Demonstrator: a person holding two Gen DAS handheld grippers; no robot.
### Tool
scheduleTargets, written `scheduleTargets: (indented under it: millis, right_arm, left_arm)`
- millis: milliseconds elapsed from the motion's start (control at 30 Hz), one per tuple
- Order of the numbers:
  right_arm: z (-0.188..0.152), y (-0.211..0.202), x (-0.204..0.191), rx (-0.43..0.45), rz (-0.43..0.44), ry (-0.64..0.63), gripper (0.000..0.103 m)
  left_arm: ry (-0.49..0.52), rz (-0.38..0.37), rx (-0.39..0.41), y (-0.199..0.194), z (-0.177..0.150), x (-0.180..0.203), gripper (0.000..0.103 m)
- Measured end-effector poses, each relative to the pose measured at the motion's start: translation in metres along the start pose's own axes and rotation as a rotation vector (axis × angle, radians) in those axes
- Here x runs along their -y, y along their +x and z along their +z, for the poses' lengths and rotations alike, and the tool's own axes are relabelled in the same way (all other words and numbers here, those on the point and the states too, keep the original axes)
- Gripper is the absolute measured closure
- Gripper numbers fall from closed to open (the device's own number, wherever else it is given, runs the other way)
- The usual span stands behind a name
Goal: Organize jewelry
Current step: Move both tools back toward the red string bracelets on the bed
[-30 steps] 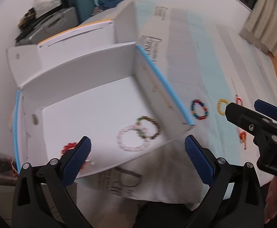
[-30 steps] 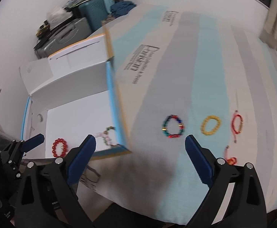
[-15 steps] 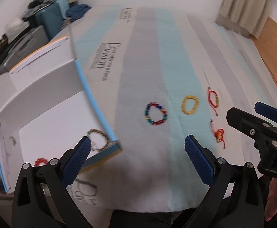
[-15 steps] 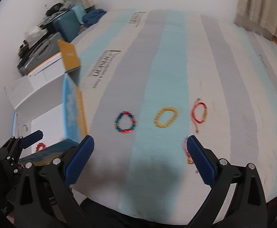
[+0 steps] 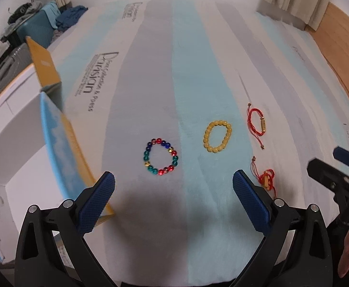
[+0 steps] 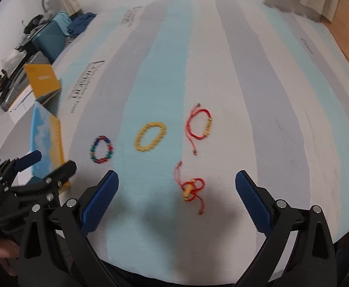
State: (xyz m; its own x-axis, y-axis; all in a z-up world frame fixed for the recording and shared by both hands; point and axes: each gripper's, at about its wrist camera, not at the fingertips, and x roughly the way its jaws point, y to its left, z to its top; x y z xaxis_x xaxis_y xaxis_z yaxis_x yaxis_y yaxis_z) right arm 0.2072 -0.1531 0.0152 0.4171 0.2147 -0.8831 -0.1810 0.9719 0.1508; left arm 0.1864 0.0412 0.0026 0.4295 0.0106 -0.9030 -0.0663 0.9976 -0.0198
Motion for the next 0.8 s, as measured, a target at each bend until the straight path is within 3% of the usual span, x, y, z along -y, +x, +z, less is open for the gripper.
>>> scheduleTargets:
  millis: [567,800]
  right_arm:
    - [-0.020,0.095,0.041,-0.157,-0.026,0.034,0.009]
    - [-0.032,0.124,0.041,-0.220,-0.008,0.023,0.018]
  left_arm:
    - [-0.039,0.014,-0.108,0.098,0.013,-0.009,0.008]
    - [-0.032,0.013,-0.145,0.124,0.008,-0.015,0.023]
